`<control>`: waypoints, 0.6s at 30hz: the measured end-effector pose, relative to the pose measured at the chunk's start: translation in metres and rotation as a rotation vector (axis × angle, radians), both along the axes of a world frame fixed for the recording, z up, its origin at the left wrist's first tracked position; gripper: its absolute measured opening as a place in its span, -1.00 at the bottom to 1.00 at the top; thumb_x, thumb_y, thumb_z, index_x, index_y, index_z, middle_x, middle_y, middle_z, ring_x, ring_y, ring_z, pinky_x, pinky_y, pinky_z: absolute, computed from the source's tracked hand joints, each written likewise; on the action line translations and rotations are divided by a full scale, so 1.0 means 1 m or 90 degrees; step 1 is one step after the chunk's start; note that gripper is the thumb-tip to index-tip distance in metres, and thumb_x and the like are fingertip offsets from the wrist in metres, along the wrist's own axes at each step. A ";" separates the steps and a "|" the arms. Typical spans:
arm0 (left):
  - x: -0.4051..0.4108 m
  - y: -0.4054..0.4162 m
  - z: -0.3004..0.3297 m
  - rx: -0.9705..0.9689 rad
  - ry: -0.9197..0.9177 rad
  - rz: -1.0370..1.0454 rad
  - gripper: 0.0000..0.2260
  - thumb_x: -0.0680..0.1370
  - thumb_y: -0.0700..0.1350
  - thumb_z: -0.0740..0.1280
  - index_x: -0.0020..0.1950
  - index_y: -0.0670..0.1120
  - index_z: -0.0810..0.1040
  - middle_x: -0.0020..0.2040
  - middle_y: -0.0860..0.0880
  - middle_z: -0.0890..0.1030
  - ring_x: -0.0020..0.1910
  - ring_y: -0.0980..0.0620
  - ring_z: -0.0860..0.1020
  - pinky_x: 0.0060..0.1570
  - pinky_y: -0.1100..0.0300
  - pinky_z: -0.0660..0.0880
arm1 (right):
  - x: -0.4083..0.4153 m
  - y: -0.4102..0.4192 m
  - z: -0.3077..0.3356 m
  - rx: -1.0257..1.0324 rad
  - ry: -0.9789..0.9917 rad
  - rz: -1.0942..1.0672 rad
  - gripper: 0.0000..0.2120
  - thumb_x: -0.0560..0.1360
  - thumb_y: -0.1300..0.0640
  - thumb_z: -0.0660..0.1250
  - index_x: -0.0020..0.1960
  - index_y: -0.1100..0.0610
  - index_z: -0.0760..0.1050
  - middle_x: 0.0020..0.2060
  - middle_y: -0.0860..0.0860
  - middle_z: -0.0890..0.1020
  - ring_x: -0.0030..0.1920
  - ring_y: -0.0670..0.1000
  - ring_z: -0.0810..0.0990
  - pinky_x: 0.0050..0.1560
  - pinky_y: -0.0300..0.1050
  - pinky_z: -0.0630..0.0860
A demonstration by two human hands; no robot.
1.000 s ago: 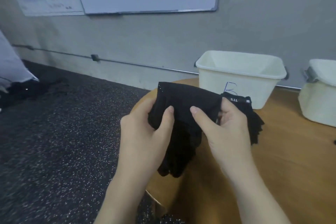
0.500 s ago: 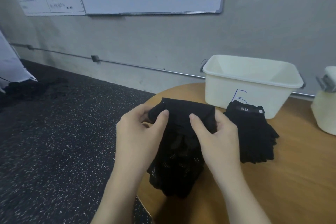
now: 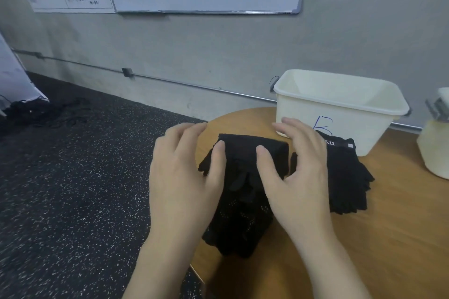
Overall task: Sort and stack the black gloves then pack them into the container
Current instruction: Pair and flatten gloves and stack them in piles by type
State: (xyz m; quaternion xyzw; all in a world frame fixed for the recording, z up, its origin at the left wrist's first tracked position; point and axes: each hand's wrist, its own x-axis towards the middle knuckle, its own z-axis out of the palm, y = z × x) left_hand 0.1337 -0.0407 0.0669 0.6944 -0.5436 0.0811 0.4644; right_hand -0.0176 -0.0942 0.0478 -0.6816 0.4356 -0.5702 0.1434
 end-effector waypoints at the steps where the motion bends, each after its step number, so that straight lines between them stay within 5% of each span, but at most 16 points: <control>1: 0.000 -0.001 0.001 0.003 -0.037 -0.023 -0.67 0.67 0.10 0.25 0.37 0.02 0.56 0.34 0.06 0.53 0.36 0.05 0.42 0.32 0.16 0.33 | -0.002 0.000 0.003 -0.016 0.034 0.018 -0.66 0.57 -0.06 0.33 0.31 0.00 0.55 0.37 -0.16 0.49 0.51 -0.12 0.29 0.49 -0.27 0.19; 6: -0.003 -0.007 -0.011 0.078 -0.150 -0.114 -0.60 0.71 0.10 0.07 0.42 0.03 0.55 0.54 0.05 0.42 0.62 0.04 0.18 0.57 0.13 0.04 | -0.006 0.001 0.001 0.024 0.198 0.118 -0.58 0.69 -0.08 0.11 0.49 -0.07 0.45 0.54 -0.23 0.35 0.59 -0.28 0.09 0.61 -0.14 0.02; 12: -0.007 -0.002 -0.026 0.142 -0.057 -0.177 -0.45 0.69 0.19 -0.06 0.58 0.00 0.39 0.58 0.09 0.34 0.56 0.24 0.21 0.49 0.47 0.01 | -0.008 0.004 -0.016 0.123 0.284 0.182 -0.44 0.67 -0.14 -0.14 0.60 -0.11 0.29 0.57 -0.29 0.24 0.57 -0.36 0.01 0.62 -0.23 -0.10; 18: -0.009 0.002 -0.034 0.145 -0.012 -0.176 -0.49 0.72 0.15 -0.05 0.59 0.00 0.36 0.59 0.12 0.33 0.54 0.29 0.22 0.43 0.56 0.02 | -0.005 0.007 -0.022 0.119 0.294 0.175 -0.41 0.66 -0.17 -0.18 0.62 -0.08 0.27 0.59 -0.26 0.22 0.59 -0.32 -0.01 0.63 -0.15 -0.08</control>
